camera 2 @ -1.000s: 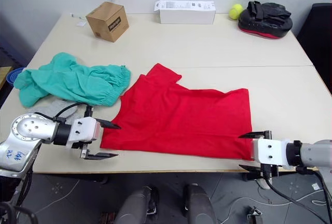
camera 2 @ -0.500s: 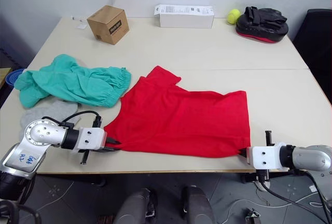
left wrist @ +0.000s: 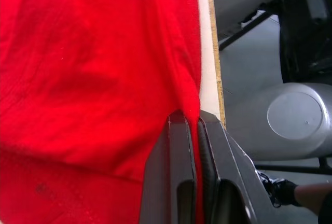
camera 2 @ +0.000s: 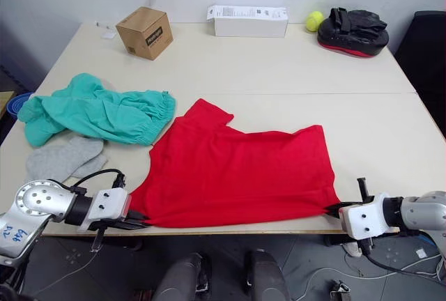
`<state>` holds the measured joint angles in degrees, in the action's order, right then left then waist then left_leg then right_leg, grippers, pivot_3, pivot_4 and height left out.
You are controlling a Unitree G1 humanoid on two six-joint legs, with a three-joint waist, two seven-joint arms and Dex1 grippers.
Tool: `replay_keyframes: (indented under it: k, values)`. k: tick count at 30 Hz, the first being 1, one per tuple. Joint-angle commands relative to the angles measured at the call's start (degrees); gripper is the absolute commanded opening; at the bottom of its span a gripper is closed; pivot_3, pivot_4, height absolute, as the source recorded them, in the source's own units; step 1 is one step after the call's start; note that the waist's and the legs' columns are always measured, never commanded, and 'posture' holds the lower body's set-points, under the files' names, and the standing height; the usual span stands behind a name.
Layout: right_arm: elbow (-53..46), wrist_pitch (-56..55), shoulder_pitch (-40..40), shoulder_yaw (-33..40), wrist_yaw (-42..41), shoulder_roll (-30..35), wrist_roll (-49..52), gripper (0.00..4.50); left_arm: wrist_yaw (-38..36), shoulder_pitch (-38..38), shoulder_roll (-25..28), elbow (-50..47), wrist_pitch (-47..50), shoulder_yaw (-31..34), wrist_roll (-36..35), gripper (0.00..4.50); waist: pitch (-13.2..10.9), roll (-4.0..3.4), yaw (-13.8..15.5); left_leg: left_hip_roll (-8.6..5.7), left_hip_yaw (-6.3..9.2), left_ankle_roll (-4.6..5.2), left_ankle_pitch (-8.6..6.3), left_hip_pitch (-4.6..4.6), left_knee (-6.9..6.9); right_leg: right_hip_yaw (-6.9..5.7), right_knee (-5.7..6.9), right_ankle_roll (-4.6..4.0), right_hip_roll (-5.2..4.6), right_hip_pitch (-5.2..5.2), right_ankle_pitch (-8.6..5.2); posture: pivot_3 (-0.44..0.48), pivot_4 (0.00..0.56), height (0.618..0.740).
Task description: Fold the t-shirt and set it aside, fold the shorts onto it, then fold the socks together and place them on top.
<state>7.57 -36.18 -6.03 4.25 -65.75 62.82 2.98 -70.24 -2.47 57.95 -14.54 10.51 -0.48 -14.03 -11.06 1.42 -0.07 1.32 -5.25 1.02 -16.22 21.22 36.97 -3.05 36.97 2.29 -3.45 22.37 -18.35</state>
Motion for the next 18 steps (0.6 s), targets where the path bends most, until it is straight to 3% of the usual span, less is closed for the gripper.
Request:
replay_keyframes:
  k: [1, 6, 9, 13, 16, 18]
  values:
    - [-3.31, 6.53, -2.23, 0.20, -2.81, 1.42, 5.11, 0.47, 1.65, -2.20, -0.93, -1.66, 5.00, 3.10, -3.74, 0.54, 0.00, -0.01, -0.01, 0.01, 0.00, 0.00, 0.00, 0.00, -0.01, 0.00, 0.00, 0.00, 0.00, 0.01, 0.00, 0.000, 0.150, 0.740]
    - [-9.74, 15.03, -4.83, 2.75, -5.93, 2.39, 12.67, 2.09, -0.66, -3.11, 0.01, -3.19, 11.97, 9.26, -12.38, 2.03, 0.00, -0.01, 0.05, 0.09, 0.01, -0.03, -0.01, 0.03, 0.00, -0.02, 0.02, -0.02, 0.03, 0.05, -0.01, 0.000, 0.150, 0.740]
    - [-18.70, 30.15, -4.71, 5.71, -6.48, 3.19, 24.62, 3.15, -2.98, 0.91, 2.32, -3.88, 24.02, 15.38, -24.82, 3.05, -0.01, -0.02, -0.02, 0.10, 0.02, -0.03, -0.01, 0.08, 0.02, -0.02, 0.04, -0.05, 0.02, 0.07, -0.03, 0.000, 0.150, 0.740]
    - [-27.00, 44.17, -0.81, 4.77, -3.32, 1.97, 32.05, 4.49, 0.22, 8.26, 1.05, -3.31, 28.67, 12.10, -26.04, 4.33, -0.03, -0.07, 0.03, 0.10, 0.04, -0.05, -0.01, 0.08, 0.04, -0.02, 0.03, -0.07, 0.01, 0.08, -0.04, 0.000, 0.150, 0.740]
    - [-30.29, 51.14, 5.17, -0.35, 0.02, -1.67, 32.69, 4.25, 1.99, 12.31, -2.20, -2.27, 25.14, 4.80, -20.13, 4.08, -0.03, -0.08, 0.03, 0.09, 0.03, -0.08, -0.04, 0.10, -0.01, -0.02, -0.07, -0.07, 0.01, 0.09, -0.04, 0.000, 0.150, 0.740]
    - [-30.63, 52.64, 9.00, -5.18, 1.04, -4.67, 29.23, 3.62, 2.11, 14.20, -4.16, -1.29, 21.74, -0.54, -15.34, 3.50, -0.03, -0.07, -0.09, 0.09, 0.02, -0.11, -0.06, 0.14, -0.02, -0.02, -0.07, -0.07, 0.02, 0.15, -0.04, 0.000, 0.150, 0.740]
